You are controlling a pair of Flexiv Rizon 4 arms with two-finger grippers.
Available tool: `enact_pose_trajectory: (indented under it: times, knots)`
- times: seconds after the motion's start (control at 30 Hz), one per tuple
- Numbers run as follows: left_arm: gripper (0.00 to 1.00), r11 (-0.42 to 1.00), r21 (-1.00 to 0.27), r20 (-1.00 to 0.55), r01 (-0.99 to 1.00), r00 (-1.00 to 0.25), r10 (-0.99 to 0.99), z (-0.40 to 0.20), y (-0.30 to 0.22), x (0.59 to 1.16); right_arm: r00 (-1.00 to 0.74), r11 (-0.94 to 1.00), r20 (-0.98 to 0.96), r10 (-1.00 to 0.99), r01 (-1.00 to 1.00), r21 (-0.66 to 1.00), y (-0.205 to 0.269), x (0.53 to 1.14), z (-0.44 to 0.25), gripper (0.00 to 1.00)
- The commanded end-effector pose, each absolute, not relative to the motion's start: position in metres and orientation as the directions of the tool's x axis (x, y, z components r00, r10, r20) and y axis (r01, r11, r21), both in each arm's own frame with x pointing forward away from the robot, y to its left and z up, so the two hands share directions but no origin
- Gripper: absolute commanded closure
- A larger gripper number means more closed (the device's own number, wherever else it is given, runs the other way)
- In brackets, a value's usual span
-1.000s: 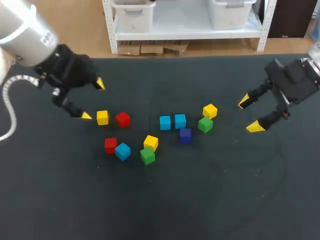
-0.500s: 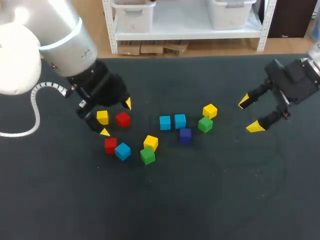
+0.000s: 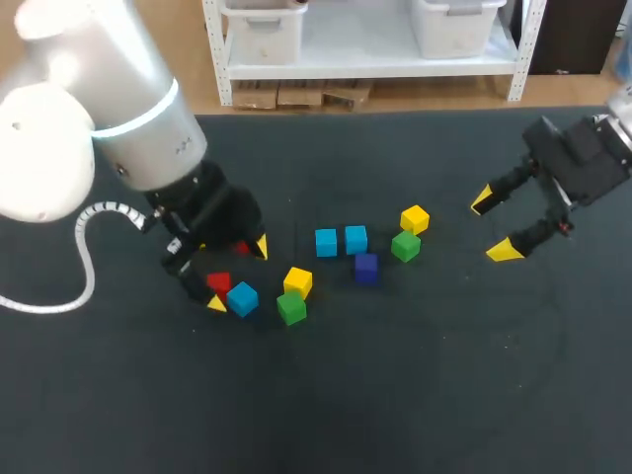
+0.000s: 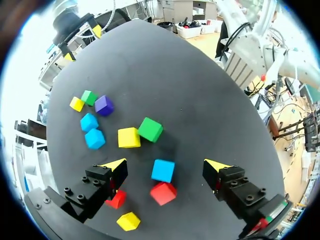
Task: Place the blue cubes, place green cubes on the blue cubes, place the yellow cubes on the green cubes, then place the red cubes on the yellow cubes, and place purple cube on the red cubes.
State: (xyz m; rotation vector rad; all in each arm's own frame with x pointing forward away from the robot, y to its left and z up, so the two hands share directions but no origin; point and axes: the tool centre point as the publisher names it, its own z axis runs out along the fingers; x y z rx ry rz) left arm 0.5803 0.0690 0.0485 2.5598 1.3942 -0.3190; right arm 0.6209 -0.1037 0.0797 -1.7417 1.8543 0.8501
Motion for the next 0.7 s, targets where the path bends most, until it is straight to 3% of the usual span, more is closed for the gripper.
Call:
enact_pose_trajectory:
  times: [0.03,0.7]
  knots:
    - [0.0,-0.54,0.047,-0.294,0.84,0.528,0.796,0.03,0.061,0.588,-0.096,0.009,-0.698,-0.709,-0.992,0.128,-0.104,0.621,0.079,0.0]
    - [0.0,-0.51,-0.027,-0.26,0.86,0.486,0.834,-0.001,0.079,0.608,-0.096,0.009,-0.698,-0.709,-0.992,0.128,-0.104,0.621,0.079,0.0]
